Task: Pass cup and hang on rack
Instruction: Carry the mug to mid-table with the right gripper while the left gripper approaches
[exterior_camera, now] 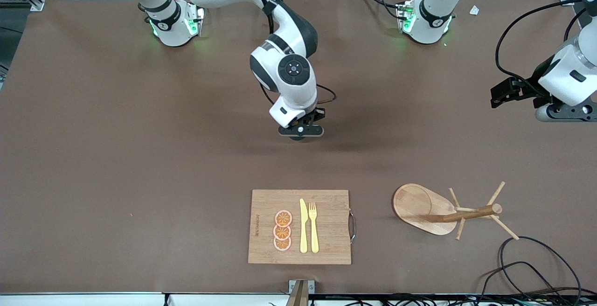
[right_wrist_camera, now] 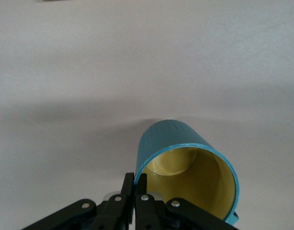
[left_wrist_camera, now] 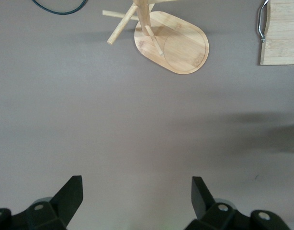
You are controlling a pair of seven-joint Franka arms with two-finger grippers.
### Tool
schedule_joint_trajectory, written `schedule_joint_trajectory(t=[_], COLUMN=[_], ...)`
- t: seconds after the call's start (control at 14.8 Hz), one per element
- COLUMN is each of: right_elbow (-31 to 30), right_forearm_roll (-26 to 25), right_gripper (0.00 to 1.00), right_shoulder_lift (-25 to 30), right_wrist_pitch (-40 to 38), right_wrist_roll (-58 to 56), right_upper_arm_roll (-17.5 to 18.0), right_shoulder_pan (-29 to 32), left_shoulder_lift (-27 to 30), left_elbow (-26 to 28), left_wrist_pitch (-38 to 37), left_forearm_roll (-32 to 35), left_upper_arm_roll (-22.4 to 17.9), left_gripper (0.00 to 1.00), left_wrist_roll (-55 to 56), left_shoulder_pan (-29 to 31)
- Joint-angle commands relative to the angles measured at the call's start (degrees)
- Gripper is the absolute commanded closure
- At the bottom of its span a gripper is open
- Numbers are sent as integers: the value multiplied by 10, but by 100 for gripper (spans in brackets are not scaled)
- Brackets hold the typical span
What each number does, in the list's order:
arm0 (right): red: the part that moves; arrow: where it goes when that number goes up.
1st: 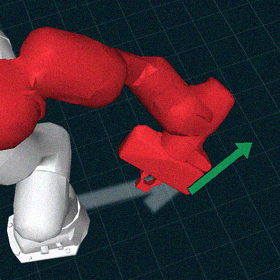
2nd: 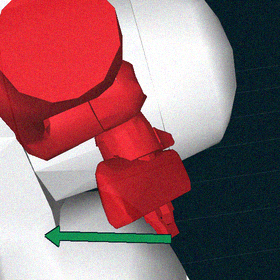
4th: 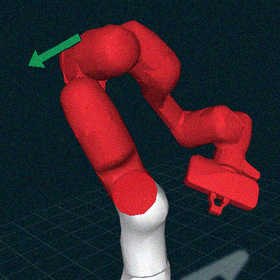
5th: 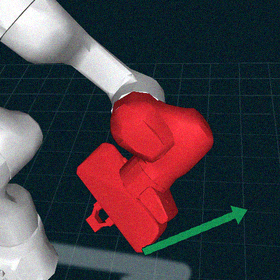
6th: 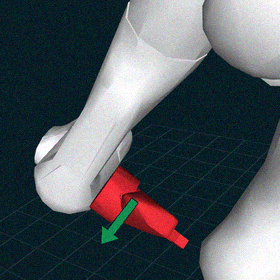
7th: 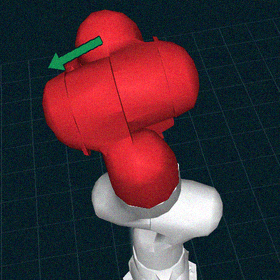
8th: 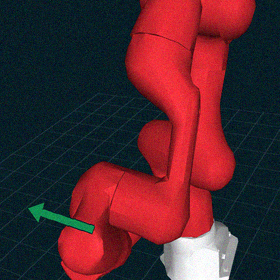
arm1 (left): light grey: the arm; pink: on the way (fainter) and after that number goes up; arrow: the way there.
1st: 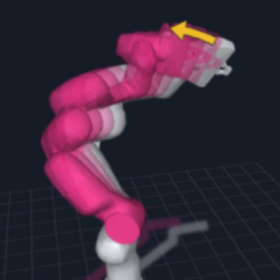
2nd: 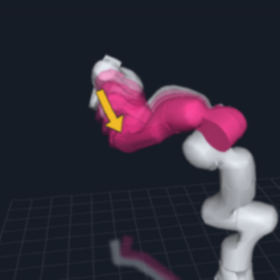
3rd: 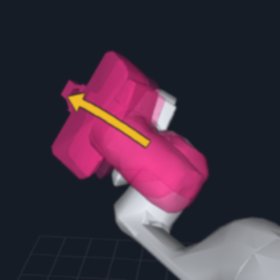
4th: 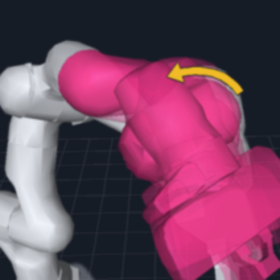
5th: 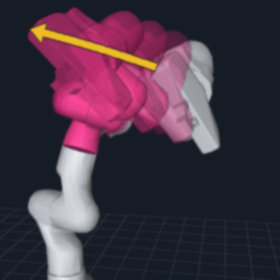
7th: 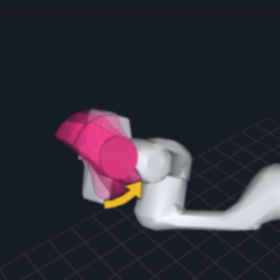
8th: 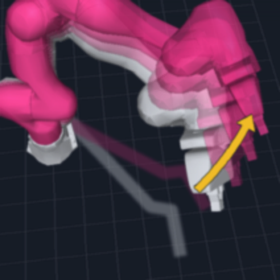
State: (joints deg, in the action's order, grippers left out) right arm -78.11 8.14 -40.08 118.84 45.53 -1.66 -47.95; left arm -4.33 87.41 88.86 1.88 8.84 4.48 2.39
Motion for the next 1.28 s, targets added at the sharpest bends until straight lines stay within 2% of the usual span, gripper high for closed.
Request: schedule_joint_trajectory(t=[0.0,0.14,0.54,0.68,0.74,0.88,1.08,1.22], right_elbow=[53,71,71,71,71,71,72,72], right_forearm_roll=[3,2,5,10,18,31,66,86], right_gripper=[100,100,98,81,66,0,0,0], right_shoulder_lift=[-43,-59,-68,-68,-68,-66,-58,-43], right_wrist_pitch=[-4,-8,-10,-11,-10,-6,-9,-11], right_wrist_roll=[1,1,5,5,5,6,38,40], right_upper_arm_roll=[-9,-11,-10,-9,-9,-10,-10,-8], right_shoulder_pan=[5,12,22,28,30,30,38,58], left_shoulder_lift=[-7,-8,-11,-12,-15,-20,-23,-27], left_elbow=[-7,-7,-8,-8,-8,-9,-9,-9], left_wrist_pitch=[8,9,9,9,9,9,10,9], left_forearm_roll=[12,12,12,13,12,13,15,79], left_upper_arm_roll=[2,2,2,2,2,1,2,6], left_gripper=[0,0,0,0,0,0,0,0], left_wrist_roll=[6,6,14,50,64,78,105,108], left_shoulder_pan=[-4,-5,-19,-32,-34,-54,-62,-90])
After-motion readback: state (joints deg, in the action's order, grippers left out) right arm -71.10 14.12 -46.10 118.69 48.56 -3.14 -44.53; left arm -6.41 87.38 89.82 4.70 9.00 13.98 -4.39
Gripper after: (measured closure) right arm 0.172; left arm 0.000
